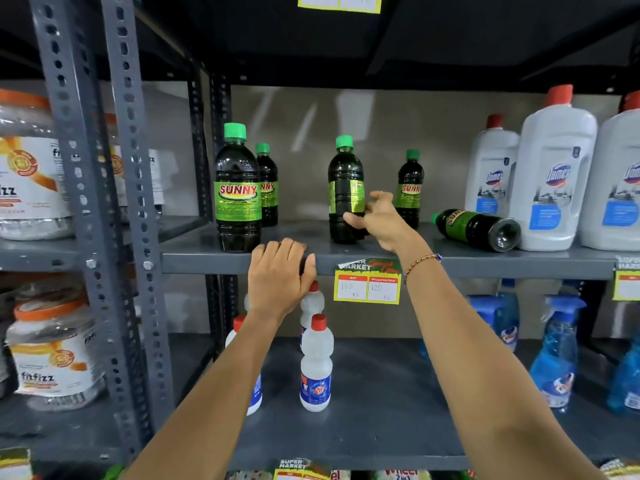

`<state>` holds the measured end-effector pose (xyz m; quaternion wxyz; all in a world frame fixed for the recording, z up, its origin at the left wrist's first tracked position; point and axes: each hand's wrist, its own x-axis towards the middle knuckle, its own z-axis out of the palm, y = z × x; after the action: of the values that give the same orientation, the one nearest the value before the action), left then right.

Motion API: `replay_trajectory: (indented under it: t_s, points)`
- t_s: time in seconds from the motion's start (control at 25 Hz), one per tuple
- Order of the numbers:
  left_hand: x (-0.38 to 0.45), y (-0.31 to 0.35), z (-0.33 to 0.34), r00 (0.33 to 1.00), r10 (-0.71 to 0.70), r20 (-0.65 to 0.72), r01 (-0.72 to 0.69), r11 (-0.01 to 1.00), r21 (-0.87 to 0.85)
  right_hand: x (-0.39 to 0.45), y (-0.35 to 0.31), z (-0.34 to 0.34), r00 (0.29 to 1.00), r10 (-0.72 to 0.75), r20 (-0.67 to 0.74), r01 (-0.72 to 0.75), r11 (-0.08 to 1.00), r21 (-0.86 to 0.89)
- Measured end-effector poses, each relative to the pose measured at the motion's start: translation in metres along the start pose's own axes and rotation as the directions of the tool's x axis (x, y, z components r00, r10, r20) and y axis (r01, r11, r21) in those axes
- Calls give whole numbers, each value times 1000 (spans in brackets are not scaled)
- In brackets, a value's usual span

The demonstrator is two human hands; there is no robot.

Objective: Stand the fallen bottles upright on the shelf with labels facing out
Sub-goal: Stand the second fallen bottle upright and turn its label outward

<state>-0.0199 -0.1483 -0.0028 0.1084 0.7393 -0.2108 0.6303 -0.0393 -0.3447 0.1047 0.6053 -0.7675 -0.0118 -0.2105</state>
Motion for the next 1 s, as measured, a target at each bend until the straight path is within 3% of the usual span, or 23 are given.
replay_trajectory:
  t_s: [0.12, 0.4, 0.64, 1.0]
  points:
    - [0, 0, 0, 1000, -7, 2, 7, 1000, -6, 2, 5, -7, 989, 3, 145, 15, 992, -124]
    - [0, 3, -5, 999, -38, 17, 39, 998, -44, 1, 9, -11, 975, 45, 218, -28, 996, -80]
    - [0, 2, -8, 995, -34, 90, 39, 998, -49, 5, 15, -12, 993, 54, 103, -40, 990, -137]
    - [-1, 2, -12, 990, -44, 133, 52, 997, -60, 3, 15, -14, 995, 3, 96, 13, 986, -168]
